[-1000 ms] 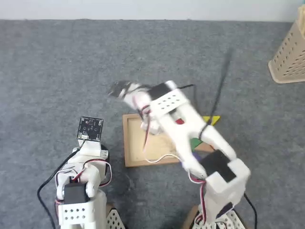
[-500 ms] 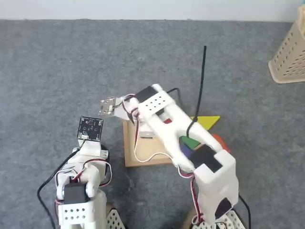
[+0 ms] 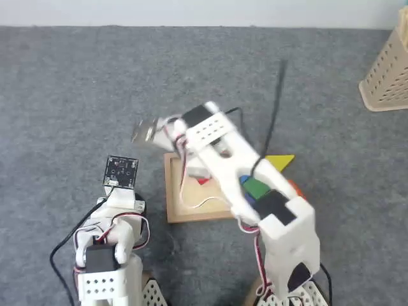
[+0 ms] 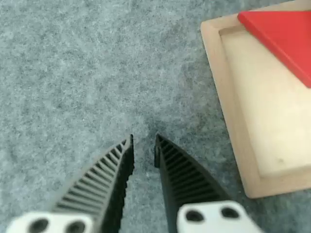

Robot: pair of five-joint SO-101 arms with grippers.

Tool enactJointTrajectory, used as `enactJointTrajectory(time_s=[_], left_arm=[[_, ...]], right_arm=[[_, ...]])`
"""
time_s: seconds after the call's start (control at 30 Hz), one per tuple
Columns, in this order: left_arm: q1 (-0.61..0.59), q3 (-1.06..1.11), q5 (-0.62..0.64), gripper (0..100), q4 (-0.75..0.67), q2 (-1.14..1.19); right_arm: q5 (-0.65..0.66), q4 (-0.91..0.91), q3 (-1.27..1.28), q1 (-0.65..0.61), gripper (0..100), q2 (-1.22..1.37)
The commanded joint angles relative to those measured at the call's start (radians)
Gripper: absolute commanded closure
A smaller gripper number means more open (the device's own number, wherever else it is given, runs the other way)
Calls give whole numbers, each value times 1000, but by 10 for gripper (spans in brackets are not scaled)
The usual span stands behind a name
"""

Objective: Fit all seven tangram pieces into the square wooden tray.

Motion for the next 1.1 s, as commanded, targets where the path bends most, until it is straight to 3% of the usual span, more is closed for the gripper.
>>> enactJointTrajectory(time_s=[0.0,0.13,0.37,0.5,1.07], left_arm=[[2,-8,8,929,0,-23],[2,-8,8,929,0,-23],[2,-8,8,929,0,-23],[2,-8,8,929,0,-23],[2,-8,8,929,0,-23]], right_arm=[[-138,30,-64,54,884,-177],[-284,-35,54,68,960,-317],[-451,-487,568,70,990,-518],[-457,-638,712,71,990,-522],[-391,-720,680,65,989,-263]])
